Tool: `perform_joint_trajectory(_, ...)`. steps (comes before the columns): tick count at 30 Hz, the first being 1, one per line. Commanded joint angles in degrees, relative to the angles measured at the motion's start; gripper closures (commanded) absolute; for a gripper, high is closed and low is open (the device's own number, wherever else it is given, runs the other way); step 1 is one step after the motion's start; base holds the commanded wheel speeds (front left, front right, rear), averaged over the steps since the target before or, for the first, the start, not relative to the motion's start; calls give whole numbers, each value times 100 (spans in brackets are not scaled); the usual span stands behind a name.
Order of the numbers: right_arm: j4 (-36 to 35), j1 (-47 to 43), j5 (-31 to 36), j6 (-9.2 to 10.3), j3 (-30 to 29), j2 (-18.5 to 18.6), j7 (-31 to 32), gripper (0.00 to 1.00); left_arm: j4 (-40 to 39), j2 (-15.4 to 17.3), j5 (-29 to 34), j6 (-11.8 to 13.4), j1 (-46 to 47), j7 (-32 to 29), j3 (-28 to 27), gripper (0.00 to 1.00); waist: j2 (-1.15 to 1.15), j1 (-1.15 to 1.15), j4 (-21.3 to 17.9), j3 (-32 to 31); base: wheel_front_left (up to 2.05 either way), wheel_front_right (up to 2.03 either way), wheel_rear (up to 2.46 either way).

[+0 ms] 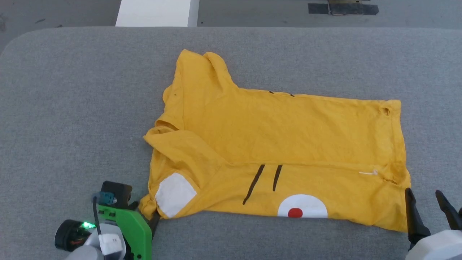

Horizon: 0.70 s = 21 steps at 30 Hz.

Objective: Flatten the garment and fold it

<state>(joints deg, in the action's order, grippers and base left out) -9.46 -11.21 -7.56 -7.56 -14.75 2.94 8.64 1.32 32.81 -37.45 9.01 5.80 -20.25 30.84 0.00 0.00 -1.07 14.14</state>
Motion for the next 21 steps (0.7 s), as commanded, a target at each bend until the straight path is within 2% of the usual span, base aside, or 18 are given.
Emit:
perform_joint_trajectory(1,-6,150,61,8,29,-6,20,0,117,-31,-44,-133,2,-167,180,69,0,0,-26,49,0,0,0)
perform_joint_trajectory(2,-21,187,110,8,52,-6,44,0,136,-44,-48,-157,44,-169,188,100,0,0,-29,62,0,0,0)
perform_joint_trajectory(6,-55,361,209,8,167,107,141,0,218,-127,-96,-210,120,-37,157,100,0,0,-35,68,0,0,0)
perform_joint_trajectory(11,-53,588,115,8,294,375,532,0,258,-227,-196,-68,23,425,-104,100,0,0,-44,9,0,0,0)
perform_joint_trajectory(16,-10,421,38,8,223,606,1484,0,75,-199,-228,50,-135,650,-246,100,0,0,16,46,0,0,0)
perform_joint_trajectory(18,-13,255,-26,8,414,763,1894,0,3,-186,-228,70,-159,674,-260,100,0,0,54,81,0,0,0)
perform_joint_trajectory(21,-41,94,-263,8,490,742,2330,0,-80,-186,-246,84,-167,702,-281,100,0,0,95,130,0,0,0)
